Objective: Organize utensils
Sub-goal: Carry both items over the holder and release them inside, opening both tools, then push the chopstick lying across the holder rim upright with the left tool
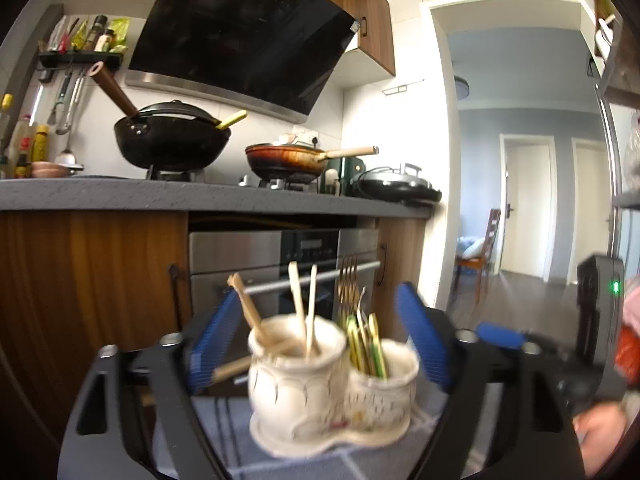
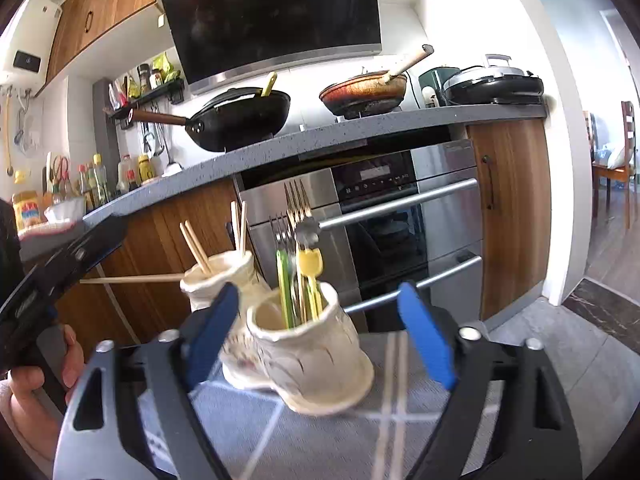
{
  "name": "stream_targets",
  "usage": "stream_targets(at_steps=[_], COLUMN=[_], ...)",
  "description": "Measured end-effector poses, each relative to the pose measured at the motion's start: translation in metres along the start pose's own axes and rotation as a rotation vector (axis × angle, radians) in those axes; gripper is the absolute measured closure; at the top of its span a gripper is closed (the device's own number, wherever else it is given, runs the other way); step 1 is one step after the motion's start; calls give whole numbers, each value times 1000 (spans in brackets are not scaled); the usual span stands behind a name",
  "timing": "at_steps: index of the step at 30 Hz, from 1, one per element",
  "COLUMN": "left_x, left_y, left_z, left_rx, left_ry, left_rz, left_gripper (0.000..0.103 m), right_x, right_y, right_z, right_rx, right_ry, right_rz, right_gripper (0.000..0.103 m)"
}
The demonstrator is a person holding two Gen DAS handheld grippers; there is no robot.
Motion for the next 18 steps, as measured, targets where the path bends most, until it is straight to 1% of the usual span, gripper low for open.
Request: stream_targets(at_steps=[1,2,3,6,8,11,15,18], left_x=[-7,-13,-18,-29,-35,-39,-43,-42], left_y=[1,2,2,3,2,1,-3,-10], left_z=[5,10,14,31,40,52,63,70], left_rx=[10,26,39,68,72,107,73,52], left_ry=[-1,-2,-4,-35,-43,-52,-69,-88], left_rz=[-3,-6,-11,-26,-34,-59,-61,-72], left_gripper=[11,9,9,7,5,5,5,5], right_x=[-4,-9,-13,-25,-33,-40,-49,-50], right_y=[0,-1,-1,-5,-8,-13,-21,-23], right_z=[2,3,5,13,16,17,18,21], right_rx=[-11,-23,-38,-89,-99,-119,-165,-181], right_ry=[1,5,10,27,48,77,112,107], right_rz=[3,4,8,22,23,33,38,44], right_gripper=[12,7,6,5,5,5,5,5])
Point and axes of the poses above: each gripper's, at about its wrist camera, not at the fingertips, and x roughly the way its jaws point, y to its right, z to its underside, the point moved 9 cm from there along x, roughly the way its jaws point, and after that the axes turned 7 degrees about y, right-handed, at the moved point
